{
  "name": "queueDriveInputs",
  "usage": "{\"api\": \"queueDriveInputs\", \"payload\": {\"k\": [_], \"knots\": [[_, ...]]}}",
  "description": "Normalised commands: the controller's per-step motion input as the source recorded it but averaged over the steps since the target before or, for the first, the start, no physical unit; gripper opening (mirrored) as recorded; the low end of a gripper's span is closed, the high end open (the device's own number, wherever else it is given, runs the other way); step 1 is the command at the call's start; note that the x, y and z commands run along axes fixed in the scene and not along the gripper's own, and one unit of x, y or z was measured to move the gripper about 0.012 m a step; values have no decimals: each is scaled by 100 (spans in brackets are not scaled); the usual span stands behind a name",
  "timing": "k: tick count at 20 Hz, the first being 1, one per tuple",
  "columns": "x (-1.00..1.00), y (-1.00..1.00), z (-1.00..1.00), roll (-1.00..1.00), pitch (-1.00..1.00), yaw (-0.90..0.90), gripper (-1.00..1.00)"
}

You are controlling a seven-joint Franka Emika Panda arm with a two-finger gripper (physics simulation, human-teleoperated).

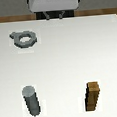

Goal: Put the loop with the handle onto the peg.

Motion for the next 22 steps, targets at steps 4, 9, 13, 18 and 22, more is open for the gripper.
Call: {"api": "queueDriveInputs", "payload": {"k": [4,9,13,18,22], "knots": [[0,0,0,0,0,0,100],[0,-60,0,0,0,0,100],[0,-100,0,0,0,0,100],[0,-100,0,0,0,0,100],[0,-75,0,0,0,4,100]]}}
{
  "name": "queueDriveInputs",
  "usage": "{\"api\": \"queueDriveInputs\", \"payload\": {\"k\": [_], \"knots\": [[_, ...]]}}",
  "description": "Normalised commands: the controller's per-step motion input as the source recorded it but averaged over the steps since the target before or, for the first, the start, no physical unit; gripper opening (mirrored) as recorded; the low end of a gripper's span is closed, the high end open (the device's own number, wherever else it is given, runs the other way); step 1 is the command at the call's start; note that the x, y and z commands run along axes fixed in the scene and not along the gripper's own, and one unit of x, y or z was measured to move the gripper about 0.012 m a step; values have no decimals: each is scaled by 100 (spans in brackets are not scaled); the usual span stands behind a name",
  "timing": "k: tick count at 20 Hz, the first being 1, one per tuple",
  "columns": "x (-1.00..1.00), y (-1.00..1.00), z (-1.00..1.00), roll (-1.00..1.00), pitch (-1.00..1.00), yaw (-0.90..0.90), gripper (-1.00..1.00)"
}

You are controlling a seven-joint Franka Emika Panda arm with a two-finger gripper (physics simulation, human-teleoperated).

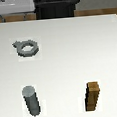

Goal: Put the loop with the handle onto the peg.

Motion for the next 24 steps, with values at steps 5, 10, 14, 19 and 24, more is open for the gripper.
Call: {"api": "queueDriveInputs", "payload": {"k": [5,10,14,19,24], "knots": [[0,0,0,0,0,92,100],[0,-60,0,0,0,29,100],[0,-25,0,0,0,8,100],[-20,20,-20,0,0,0,100],[-20,0,-80,0,0,0,100]]}}
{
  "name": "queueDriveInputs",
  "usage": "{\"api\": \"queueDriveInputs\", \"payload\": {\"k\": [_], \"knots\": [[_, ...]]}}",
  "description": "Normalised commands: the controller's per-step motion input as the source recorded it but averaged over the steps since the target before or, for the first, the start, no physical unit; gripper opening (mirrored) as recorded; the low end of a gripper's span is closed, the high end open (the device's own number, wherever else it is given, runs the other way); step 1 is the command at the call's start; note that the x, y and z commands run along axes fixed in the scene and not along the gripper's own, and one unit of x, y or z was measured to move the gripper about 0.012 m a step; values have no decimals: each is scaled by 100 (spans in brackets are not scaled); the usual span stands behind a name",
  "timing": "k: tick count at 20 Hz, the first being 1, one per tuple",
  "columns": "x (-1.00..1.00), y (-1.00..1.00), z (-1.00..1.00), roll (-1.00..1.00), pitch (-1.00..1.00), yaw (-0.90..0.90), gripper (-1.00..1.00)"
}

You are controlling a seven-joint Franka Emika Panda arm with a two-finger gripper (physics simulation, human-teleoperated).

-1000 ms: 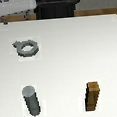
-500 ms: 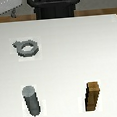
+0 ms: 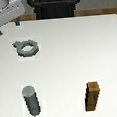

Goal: Put the loop with the handle onto the peg.

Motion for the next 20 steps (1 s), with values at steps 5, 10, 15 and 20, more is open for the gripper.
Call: {"api": "queueDriveInputs", "payload": {"k": [5,10,15,20], "knots": [[-60,0,-80,0,0,0,100],[-40,0,-60,0,0,0,100],[20,0,-40,0,0,0,100],[0,0,-20,0,0,0,-100]]}}
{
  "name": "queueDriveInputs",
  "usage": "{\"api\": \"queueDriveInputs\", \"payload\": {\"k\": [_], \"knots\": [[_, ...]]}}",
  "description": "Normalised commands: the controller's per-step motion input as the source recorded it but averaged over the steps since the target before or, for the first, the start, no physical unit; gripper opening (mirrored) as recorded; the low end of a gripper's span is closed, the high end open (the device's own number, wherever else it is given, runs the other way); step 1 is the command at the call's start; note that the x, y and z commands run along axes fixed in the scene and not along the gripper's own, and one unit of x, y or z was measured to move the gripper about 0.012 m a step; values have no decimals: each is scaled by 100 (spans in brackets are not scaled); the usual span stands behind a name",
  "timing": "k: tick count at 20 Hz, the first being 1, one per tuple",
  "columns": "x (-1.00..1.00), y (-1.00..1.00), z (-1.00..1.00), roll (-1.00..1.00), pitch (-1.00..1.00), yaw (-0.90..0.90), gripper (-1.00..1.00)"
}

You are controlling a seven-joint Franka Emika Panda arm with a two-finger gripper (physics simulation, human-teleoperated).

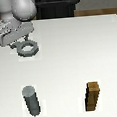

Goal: Put the loop with the handle onto the peg.

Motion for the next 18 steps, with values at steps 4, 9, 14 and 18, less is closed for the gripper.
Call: {"api": "queueDriveInputs", "payload": {"k": [4,9,14,18], "knots": [[0,0,0,0,0,0,-100],[0,0,0,0,0,0,-100],[0,0,20,0,0,0,-100],[0,0,75,0,0,0,-100]]}}
